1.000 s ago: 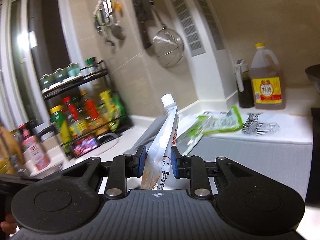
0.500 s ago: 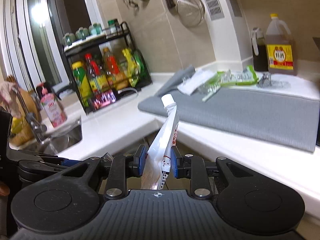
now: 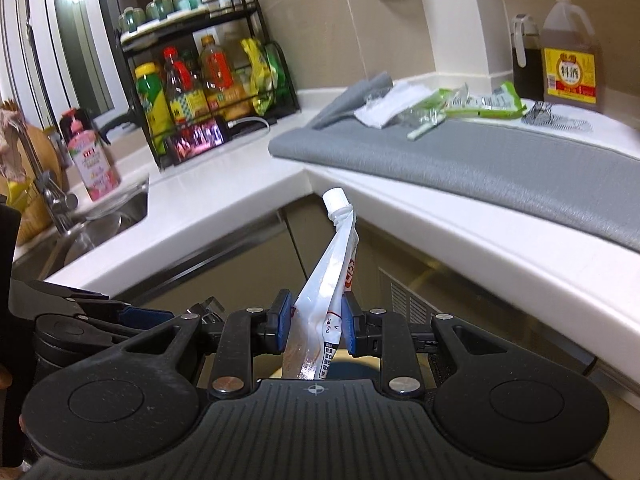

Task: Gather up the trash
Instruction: 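Carry the cutter and spout pouch down over the trash bin with both tools, then open both tools to drop the cutter and pouch into the bin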

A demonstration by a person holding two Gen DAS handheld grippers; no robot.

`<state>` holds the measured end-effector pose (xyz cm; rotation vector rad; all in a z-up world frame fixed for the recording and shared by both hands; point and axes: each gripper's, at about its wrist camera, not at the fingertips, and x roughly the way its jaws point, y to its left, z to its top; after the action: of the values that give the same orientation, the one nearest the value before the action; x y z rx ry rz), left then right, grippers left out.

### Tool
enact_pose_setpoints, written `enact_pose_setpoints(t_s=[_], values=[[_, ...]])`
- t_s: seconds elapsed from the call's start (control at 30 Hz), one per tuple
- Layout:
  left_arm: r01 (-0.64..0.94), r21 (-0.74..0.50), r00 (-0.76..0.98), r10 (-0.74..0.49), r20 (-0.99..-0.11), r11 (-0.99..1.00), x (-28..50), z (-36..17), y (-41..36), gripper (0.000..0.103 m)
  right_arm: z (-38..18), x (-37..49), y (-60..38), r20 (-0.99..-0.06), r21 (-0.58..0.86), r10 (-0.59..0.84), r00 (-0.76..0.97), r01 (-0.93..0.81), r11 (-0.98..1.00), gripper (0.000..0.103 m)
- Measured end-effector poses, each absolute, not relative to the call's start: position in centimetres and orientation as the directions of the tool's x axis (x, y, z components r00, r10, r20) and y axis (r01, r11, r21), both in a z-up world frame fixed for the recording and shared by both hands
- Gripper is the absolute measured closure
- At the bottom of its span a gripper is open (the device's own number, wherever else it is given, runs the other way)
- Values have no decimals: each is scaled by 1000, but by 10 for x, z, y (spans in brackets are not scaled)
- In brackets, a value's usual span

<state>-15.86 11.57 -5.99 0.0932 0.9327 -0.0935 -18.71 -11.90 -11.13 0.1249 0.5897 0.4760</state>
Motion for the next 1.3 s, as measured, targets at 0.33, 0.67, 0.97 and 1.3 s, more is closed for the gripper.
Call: enact_pose_setpoints(t_s=[0.33,0.67,0.97,1.3], values=[[129,23,521,-48,-852,991,-137,-90,116,46,-137,-160,-105,-581,239,452,676,-389,890,75],[136,7,447,-55,-893,991,-106,-125,115,46,-173,-126,-80,-662,239,441,606,-388,890,75],[130,-10,359,-56,-931,991,-79,-166,117,46,-210,-102,-68,-729,239,415,544,-365,900,75],[80,-41,266,-61,-962,996,-57,-205,130,46,-237,-75,-89,-700,461,501,509,-214,861,74]])
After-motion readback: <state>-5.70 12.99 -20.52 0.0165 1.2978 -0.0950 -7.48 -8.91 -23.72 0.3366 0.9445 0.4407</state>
